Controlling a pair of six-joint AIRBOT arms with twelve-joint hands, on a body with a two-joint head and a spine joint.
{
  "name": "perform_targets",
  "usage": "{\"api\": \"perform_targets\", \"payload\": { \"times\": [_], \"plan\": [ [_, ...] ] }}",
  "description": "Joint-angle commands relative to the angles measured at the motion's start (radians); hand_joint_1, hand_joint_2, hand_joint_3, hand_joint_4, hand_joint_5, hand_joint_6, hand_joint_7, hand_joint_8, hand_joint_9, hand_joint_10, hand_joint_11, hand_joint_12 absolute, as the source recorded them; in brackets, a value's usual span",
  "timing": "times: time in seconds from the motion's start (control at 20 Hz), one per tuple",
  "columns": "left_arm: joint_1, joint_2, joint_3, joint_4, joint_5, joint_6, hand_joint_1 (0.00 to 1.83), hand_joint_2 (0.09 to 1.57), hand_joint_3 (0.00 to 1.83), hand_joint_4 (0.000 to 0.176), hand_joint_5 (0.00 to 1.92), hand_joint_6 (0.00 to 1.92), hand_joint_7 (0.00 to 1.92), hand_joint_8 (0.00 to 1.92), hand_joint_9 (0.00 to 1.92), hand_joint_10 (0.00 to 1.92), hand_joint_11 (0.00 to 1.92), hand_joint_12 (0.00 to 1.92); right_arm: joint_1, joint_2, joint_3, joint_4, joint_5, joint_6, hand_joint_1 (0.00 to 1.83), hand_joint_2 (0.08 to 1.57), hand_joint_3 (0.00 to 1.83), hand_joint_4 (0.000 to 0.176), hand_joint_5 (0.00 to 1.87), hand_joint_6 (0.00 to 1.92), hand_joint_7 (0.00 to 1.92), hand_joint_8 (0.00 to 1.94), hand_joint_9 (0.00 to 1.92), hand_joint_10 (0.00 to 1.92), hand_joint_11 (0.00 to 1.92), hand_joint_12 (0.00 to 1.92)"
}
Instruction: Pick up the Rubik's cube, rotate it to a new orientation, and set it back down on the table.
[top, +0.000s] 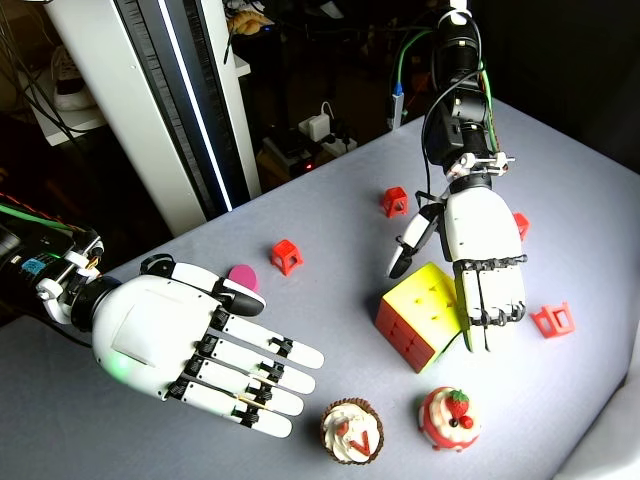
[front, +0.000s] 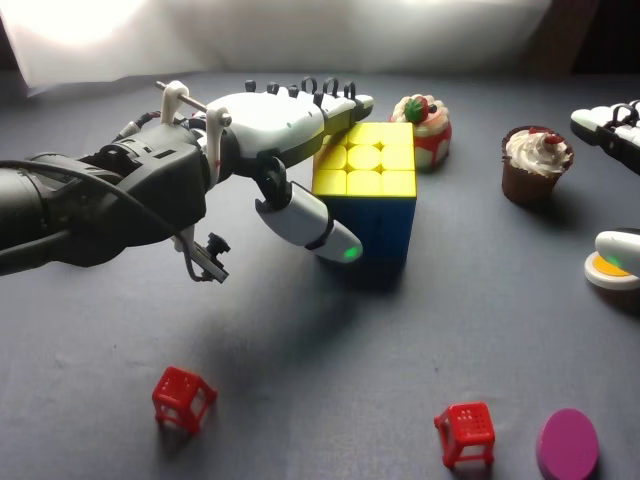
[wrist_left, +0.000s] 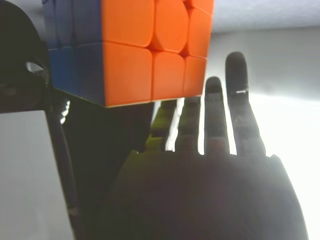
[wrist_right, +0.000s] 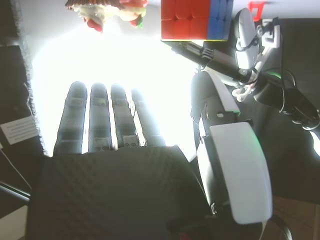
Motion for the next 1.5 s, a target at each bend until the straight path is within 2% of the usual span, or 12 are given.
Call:
{"api": "perform_targets", "payload": {
  "times": [0.0,0.2,0.25,0.35,0.45,0.65,0.7,0.75,0.9,1.15,1.3,1.45],
  "plan": [
    [-0.008,-0.005,0.008,0.003,-0.093,0.001,0.72,0.80,0.00,0.000,0.00,0.00,0.00,0.00,0.00,0.05,0.00,1.22,0.002,0.001,0.006,0.008,0.121,0.002,0.41,1.32,0.00,0.000,0.00,0.00,0.00,0.00,0.00,0.00,0.00,0.00],
    [-0.009,-0.014,0.023,-0.001,-0.080,0.001,0.76,0.77,0.00,0.000,0.00,0.00,0.02,0.01,0.01,0.17,0.00,1.43,0.000,-0.001,0.007,0.011,0.121,0.002,0.44,1.32,0.00,0.000,0.00,0.00,0.00,0.00,0.00,0.00,0.00,0.00],
    [-0.008,-0.017,0.027,-0.002,-0.075,0.001,0.76,0.76,0.00,0.000,0.02,0.00,0.14,0.10,0.00,0.68,0.00,1.79,0.000,-0.001,0.007,0.011,0.121,0.002,0.44,1.32,0.00,0.000,0.00,0.00,0.00,0.00,0.00,0.00,0.01,0.00],
    [-0.005,-0.019,0.031,-0.006,-0.070,0.003,0.77,0.74,0.00,0.000,0.16,0.04,0.00,1.18,0.00,1.66,0.00,1.92,-0.001,-0.002,0.007,0.011,0.121,0.002,0.41,1.32,0.00,0.000,0.00,0.00,0.00,0.00,0.00,0.00,0.01,0.00],
    [-0.005,-0.019,0.033,-0.007,-0.068,0.003,0.71,0.88,0.01,0.000,0.00,1.63,0.00,1.79,0.00,1.92,0.06,1.92,-0.003,-0.002,0.006,0.013,0.121,0.003,0.45,1.32,0.00,0.000,0.00,0.00,0.00,0.00,0.00,0.00,0.02,0.01],
    [-0.008,-0.021,0.032,-0.008,-0.069,0.013,0.82,1.00,0.03,0.000,0.00,1.38,0.00,1.42,0.00,1.57,0.00,1.92,-0.005,-0.003,0.007,0.015,0.121,0.003,0.40,1.32,0.00,0.000,0.00,0.00,0.00,0.00,0.00,0.00,0.00,0.00],
    [-0.009,-0.021,0.032,-0.008,-0.070,0.013,0.87,1.02,0.02,0.000,0.00,0.80,0.12,0.96,0.00,1.15,0.00,1.92,-0.005,-0.003,0.007,0.016,0.121,0.003,0.42,1.32,0.00,0.000,0.00,0.00,0.00,0.00,0.00,0.00,0.01,0.01],
    [-0.009,-0.021,0.031,-0.008,-0.072,0.013,0.86,1.05,0.02,0.000,0.13,0.51,0.24,0.84,0.00,1.29,0.00,1.92,-0.005,-0.003,0.007,0.016,0.122,0.003,0.42,1.32,0.00,0.000,0.00,0.00,0.00,0.00,0.00,0.00,0.00,0.00],
    [-0.010,-0.018,0.027,-0.007,-0.079,0.013,0.92,1.08,0.00,0.000,0.44,0.22,0.63,1.63,0.70,1.89,0.75,1.92,-0.005,-0.003,0.007,0.016,0.122,0.003,0.42,1.32,0.00,0.000,0.00,0.00,0.00,0.00,0.00,0.00,0.00,0.00],
    [-0.012,-0.005,0.012,0.005,-0.102,0.013,0.98,1.06,0.00,0.000,0.42,0.17,0.80,1.88,1.03,1.92,1.16,1.92,-0.005,-0.003,0.006,0.016,0.124,0.003,0.44,1.33,0.00,0.000,0.00,0.00,0.00,0.00,0.00,0.00,0.02,0.01],
    [-0.013,0.000,0.005,0.012,-0.110,0.013,0.99,1.06,0.00,0.000,0.40,0.16,0.87,1.92,1.12,1.92,1.26,1.92,-0.005,-0.003,0.006,0.014,0.128,0.003,0.44,1.33,0.00,0.000,0.00,0.00,0.00,0.00,0.00,0.00,0.02,0.02],
    [-0.010,0.005,-0.002,0.019,-0.117,0.013,0.97,1.06,0.00,0.000,0.49,0.18,0.61,1.61,0.67,1.92,0.72,1.92,-0.005,-0.003,0.005,0.013,0.132,0.004,0.44,1.33,0.00,0.000,0.00,0.00,0.00,0.00,0.00,0.00,0.00,0.14]
  ]
}}
